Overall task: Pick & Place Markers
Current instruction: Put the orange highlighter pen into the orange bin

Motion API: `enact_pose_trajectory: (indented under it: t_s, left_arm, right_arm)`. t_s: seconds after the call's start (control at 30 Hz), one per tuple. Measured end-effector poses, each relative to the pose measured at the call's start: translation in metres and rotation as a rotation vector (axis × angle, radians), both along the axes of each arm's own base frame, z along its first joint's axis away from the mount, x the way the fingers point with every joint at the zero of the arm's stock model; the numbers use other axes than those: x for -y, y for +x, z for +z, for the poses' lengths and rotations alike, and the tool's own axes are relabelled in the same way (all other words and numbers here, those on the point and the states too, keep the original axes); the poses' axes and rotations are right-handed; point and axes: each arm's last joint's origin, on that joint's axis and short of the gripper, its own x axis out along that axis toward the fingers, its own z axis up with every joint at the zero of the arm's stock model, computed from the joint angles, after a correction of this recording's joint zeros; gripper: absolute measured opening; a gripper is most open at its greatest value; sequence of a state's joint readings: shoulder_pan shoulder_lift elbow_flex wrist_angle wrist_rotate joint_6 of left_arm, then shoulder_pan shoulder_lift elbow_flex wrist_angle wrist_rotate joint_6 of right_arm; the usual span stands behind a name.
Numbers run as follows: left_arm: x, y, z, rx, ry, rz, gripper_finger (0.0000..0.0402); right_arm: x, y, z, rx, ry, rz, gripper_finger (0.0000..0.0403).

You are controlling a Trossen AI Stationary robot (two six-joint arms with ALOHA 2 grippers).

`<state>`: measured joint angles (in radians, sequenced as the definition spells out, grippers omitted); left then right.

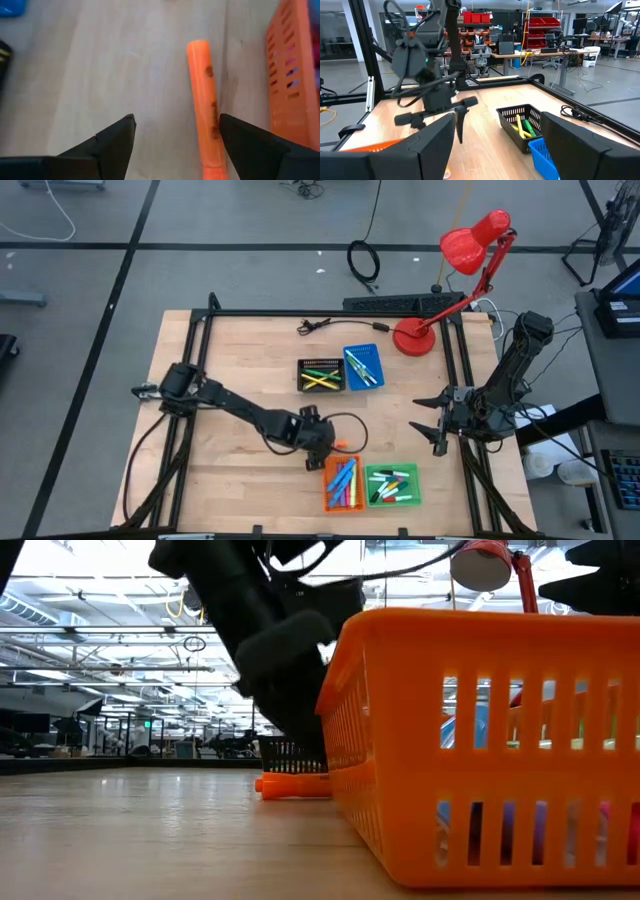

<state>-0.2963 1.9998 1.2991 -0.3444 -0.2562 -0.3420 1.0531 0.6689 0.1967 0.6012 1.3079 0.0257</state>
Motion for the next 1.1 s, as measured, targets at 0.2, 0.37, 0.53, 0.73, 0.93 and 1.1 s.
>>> enact_pose_trajectory:
  t_s: [0.2, 0.37, 0.53, 0.73, 0.93, 1.1]
  left_arm:
    - [-0.007, 0.008, -0.033, -0.063, 0.007, 0.03, 0.0292]
    - [-0.008, 0.008, -0.046, -0.101, 0.012, 0.048, 0.0289]
    - [-0.002, 0.005, -0.046, -0.107, 0.013, 0.029, 0.0227]
    - [0.0, 0.006, -0.046, -0.093, 0.019, 0.019, 0.0068]
    - [-0.009, -0.003, -0.024, -0.111, 0.066, 0.071, 0.0061]
    - [-0.014, -0.022, 0.024, -0.062, 0.118, 0.185, 0.0061]
  right_arm:
    - [0.0, 0.0, 0.0, 0.0, 0.0, 0.0, 0.0279]
    - [0.0, 0.0, 0.0, -0.001, -0.003, 0.0, 0.0279]
    - [0.0, 0.0, 0.0, -0.002, -0.006, 0.0, 0.0279]
    - [0.0, 0.0, 0.0, 0.0, 0.0, 0.0, 0.0279]
    - [0.0, 0.0, 0.0, 0.002, 0.008, 0.0, 0.0279]
    - [0.0, 0.0, 0.001, 0.001, -0.004, -0.005, 0.0279]
